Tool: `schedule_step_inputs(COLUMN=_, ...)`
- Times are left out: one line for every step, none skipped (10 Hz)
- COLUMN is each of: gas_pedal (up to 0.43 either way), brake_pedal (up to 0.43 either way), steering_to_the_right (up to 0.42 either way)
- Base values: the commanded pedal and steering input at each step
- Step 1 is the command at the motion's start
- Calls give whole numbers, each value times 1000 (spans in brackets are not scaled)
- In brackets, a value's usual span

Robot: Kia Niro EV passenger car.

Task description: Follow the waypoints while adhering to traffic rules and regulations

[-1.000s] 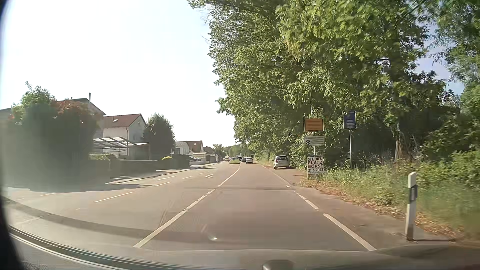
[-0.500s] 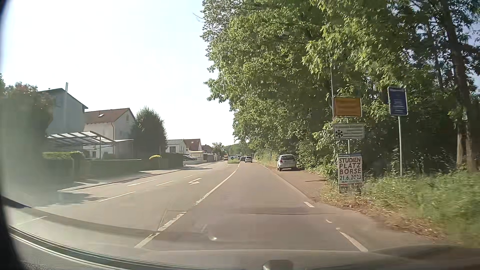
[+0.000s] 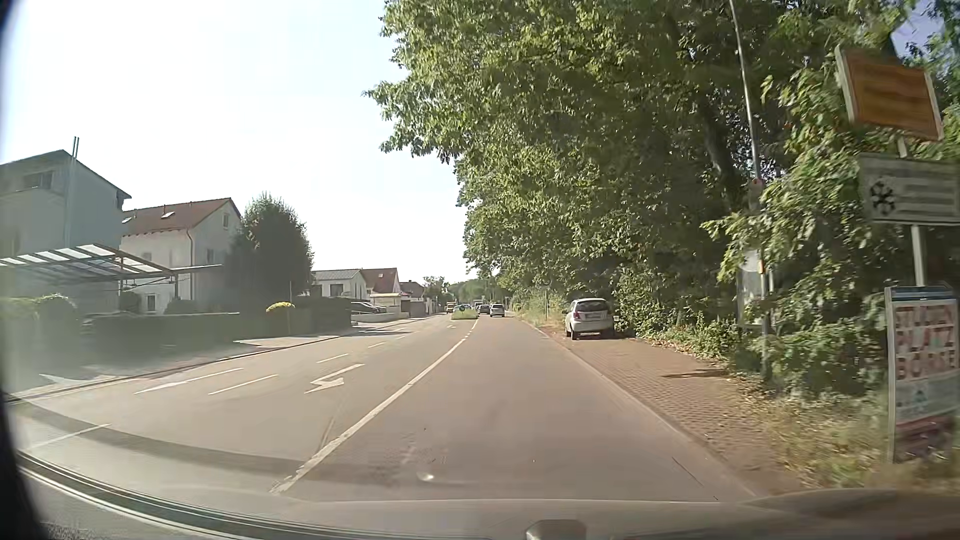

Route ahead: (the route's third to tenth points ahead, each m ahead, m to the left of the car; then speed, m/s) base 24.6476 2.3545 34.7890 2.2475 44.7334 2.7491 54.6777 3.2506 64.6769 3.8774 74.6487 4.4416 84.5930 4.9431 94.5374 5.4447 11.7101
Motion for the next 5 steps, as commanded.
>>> schedule_step_inputs(gas_pedal=67, brake_pedal=24, steering_to_the_right=-2)
schedule_step_inputs(gas_pedal=39, brake_pedal=30, steering_to_the_right=-2)
schedule_step_inputs(gas_pedal=39, brake_pedal=30, steering_to_the_right=-3)
schedule_step_inputs(gas_pedal=39, brake_pedal=30, steering_to_the_right=-3)
schedule_step_inputs(gas_pedal=39, brake_pedal=30, steering_to_the_right=-3)
